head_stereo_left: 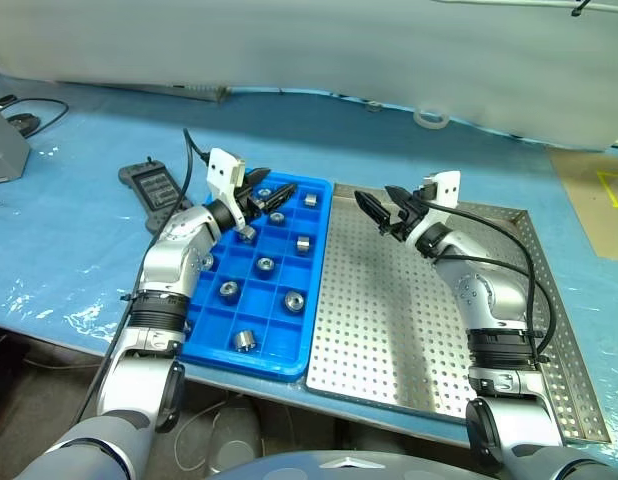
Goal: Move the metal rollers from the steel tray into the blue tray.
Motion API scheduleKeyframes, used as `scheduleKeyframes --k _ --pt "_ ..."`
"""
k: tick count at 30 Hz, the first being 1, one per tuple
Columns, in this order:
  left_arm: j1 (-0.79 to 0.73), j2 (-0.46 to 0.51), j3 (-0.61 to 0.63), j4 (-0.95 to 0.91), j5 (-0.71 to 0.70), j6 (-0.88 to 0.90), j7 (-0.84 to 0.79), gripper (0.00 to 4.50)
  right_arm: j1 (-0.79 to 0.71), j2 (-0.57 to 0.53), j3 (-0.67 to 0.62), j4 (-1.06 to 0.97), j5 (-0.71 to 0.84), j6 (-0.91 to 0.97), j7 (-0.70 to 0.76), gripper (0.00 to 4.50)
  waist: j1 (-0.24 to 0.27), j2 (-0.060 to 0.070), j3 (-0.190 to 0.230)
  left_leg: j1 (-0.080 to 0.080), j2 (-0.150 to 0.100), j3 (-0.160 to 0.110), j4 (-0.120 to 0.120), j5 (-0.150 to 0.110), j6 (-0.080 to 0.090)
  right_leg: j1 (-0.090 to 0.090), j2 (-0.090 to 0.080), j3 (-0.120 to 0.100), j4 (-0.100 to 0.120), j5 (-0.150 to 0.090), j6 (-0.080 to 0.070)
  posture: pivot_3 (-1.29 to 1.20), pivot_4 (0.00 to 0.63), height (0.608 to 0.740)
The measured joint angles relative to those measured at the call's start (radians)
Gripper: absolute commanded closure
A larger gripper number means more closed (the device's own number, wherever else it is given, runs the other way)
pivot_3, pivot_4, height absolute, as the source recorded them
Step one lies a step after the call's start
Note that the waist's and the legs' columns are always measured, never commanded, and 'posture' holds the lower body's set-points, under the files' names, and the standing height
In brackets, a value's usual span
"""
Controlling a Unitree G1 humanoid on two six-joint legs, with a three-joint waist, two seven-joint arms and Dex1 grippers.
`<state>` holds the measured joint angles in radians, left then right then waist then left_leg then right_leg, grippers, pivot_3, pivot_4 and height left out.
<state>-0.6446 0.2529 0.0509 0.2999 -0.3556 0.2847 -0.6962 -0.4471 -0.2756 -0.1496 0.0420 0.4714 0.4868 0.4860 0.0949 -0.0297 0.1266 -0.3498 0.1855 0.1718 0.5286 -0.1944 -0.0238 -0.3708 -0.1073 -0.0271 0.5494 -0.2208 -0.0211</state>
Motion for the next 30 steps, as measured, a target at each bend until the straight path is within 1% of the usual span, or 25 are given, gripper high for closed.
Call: scheduleKeyframes --k 13,18,24,30 --pt "0.005 0.011 -0.014 -0.018 0.004 0.024 -0.017 0.54 0.021 0.028 -0.004 0.004 0.0 -0.012 -0.013 0.0 -0.001 0.0 0.0 0.0 0.0 0.001 0.0 0.0 0.0 0.0 0.0 0.0 -0.001 0.0 0.0 0.03 0.15 0.74" --pt "0.005 0.011 -0.014 -0.026 0.004 0.034 -0.019 0.54 0.033 0.029 -0.004 -0.023 0.001 -0.009 -0.015 0.0 -0.002 0.0 0.0 0.0 0.0 0.001 -0.001 0.0 0.0 0.0 0.0 0.0 -0.001 0.0 0.0 0.03 0.15 0.74" --pt "0.023 0.011 -0.015 -0.054 0.002 0.052 -0.019 0.54 0.043 0.017 -0.005 -0.069 0.034 0.02 0.003 0.0 -0.002 0.001 0.0 0.0 0.0 0.001 -0.002 0.0 0.0 0.0 0.0 0.0 -0.003 0.0 0.0 0.03 0.15 0.74" --pt "0.033 0.007 -0.015 -0.075 0.001 0.063 -0.017 0.54 0.054 -0.005 -0.015 -0.073 0.04 0.026 0.009 0.0 -0.001 0.001 0.0 0.0 0.0 0.001 -0.002 0.0 0.0 0.0 0.0 0.0 -0.003 0.0 0.0 0.03 0.15 0.74"
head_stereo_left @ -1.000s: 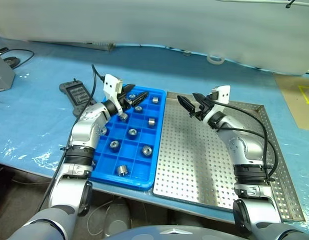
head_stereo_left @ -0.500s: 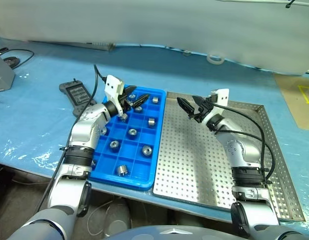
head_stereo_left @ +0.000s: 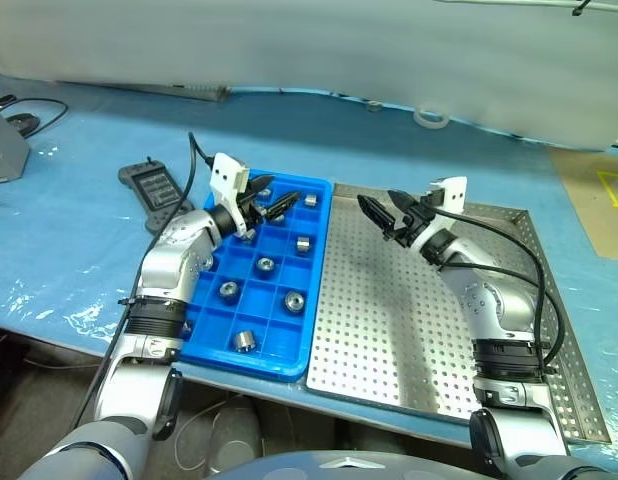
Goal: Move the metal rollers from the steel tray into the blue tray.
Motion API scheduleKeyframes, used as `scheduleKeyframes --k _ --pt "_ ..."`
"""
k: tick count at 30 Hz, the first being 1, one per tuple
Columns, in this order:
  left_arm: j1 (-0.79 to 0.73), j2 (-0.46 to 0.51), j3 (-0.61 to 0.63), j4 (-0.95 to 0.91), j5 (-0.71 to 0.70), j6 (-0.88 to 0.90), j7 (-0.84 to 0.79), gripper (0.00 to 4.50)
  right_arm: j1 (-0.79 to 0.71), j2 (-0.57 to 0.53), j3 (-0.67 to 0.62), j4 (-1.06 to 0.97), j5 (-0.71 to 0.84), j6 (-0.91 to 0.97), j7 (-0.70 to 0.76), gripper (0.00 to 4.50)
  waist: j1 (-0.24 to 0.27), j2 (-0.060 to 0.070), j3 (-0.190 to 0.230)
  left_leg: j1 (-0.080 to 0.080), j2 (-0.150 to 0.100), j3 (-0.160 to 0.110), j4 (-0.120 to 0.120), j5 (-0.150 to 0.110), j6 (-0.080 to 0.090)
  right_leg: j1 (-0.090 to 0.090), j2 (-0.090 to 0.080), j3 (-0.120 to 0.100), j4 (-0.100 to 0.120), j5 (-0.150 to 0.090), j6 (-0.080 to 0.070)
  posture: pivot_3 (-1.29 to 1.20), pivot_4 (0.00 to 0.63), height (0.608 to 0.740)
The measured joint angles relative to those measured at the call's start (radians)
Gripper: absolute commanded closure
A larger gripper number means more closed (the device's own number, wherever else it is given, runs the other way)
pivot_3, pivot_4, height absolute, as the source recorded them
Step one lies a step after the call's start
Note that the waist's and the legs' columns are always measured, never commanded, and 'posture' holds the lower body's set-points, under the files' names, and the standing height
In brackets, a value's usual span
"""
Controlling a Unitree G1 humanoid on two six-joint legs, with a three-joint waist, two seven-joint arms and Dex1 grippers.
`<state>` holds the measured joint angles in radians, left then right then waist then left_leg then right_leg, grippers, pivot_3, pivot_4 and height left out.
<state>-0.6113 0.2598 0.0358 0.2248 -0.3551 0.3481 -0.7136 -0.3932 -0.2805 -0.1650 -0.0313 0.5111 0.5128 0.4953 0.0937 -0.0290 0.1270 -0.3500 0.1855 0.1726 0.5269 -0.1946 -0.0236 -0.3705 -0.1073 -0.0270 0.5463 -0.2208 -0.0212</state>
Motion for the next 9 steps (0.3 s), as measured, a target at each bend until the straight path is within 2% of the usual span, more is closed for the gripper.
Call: scheduleKeyframes --k 9 --pt "0.028 -0.019 0.0 -0.049 -0.015 0.019 0.02 0.54 0.005 -0.019 -0.001 0.008 0.0 0.007 0.009 0.0 0.0 0.0 0.0 0.0 0.0 0.0 0.0 0.0 0.0 0.0 0.0 0.0 -0.001 0.0 0.0 0.03 0.15 0.74"
